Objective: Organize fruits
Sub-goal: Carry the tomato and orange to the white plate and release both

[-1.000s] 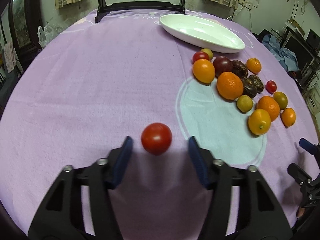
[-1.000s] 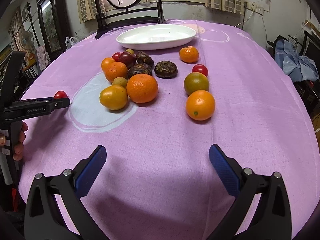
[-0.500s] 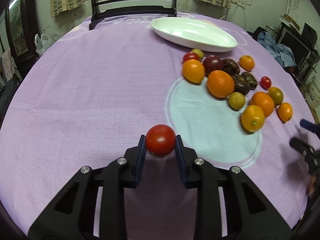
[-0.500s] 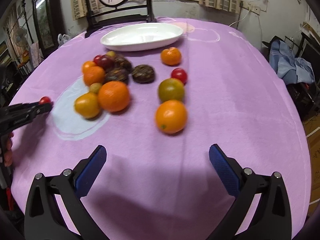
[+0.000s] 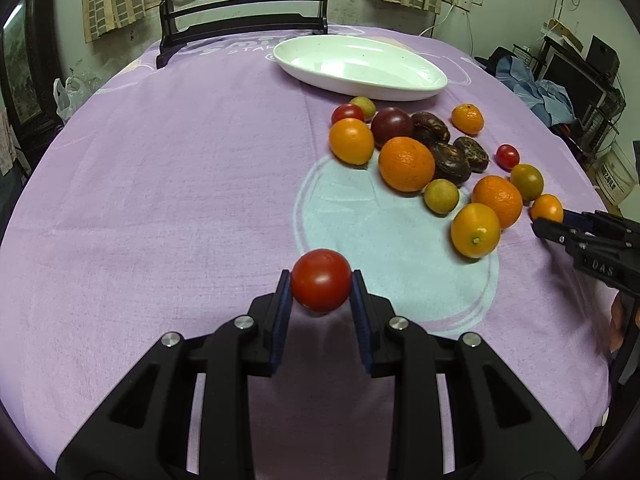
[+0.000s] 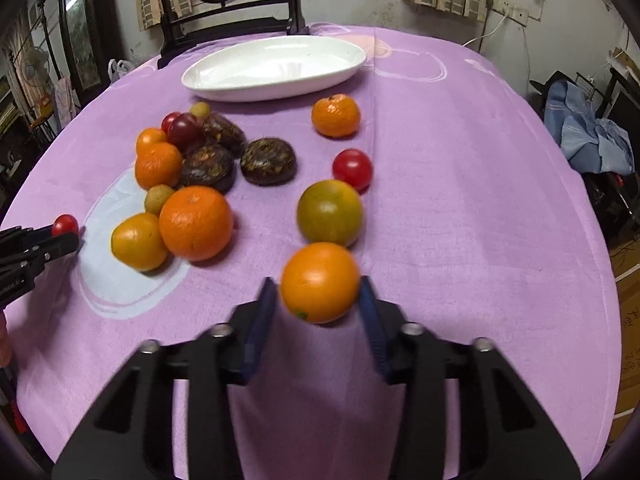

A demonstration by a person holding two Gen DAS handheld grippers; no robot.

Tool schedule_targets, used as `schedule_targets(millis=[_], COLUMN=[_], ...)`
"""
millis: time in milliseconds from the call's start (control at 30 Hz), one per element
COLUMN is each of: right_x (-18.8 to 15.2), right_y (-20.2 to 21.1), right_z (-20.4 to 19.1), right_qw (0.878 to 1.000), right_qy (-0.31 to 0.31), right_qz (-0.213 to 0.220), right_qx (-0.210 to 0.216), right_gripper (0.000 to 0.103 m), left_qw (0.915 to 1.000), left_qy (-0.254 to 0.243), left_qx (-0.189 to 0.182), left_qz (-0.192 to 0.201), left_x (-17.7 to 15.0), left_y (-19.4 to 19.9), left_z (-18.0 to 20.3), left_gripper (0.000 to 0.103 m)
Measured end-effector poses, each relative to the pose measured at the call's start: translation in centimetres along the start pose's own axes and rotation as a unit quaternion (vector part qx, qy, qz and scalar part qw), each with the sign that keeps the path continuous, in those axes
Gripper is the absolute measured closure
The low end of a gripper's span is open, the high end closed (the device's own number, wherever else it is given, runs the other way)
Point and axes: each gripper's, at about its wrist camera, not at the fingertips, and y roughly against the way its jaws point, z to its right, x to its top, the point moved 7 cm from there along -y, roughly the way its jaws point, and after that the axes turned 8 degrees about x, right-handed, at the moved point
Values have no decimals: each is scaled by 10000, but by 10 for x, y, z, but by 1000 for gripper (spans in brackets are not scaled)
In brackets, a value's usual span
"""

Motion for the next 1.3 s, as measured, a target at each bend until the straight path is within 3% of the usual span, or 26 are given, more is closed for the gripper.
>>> schedule_targets(millis=[233, 367, 533, 667, 867, 1067, 1300], right_x=[3, 28, 77, 121, 166, 190, 195], right_y=[20, 55, 60, 26, -44, -89, -114], right_z=[-5, -25, -50, -57, -37, -21, -8], right_qw=[9997, 9953, 9885, 9863, 9925, 9950, 9973], right_qy=[91, 383, 895, 1119, 754, 547, 283], right_qz=[189, 704, 982, 871, 496, 213, 3], right_qx=[141, 550, 719, 844, 823, 811, 684], right_gripper=[65, 65, 65, 65, 65, 65, 62], left_qw=[9997, 9988, 9953, 9961, 9991, 9995, 9984], left_qy=[-210, -365, -607, -574, -349, 47, 153], left_qx=[-78, -143, -217, -358, -151, -221, -190], left_qz=[109, 287, 719, 574, 201, -222, -516], left_x=[15, 43, 104, 154, 209, 221, 218], left_y=[10, 22, 32, 5, -70, -125, -154], left_z=[8, 11, 28, 42, 51, 45, 46], left_gripper=[74, 74, 74, 74, 74, 74, 72])
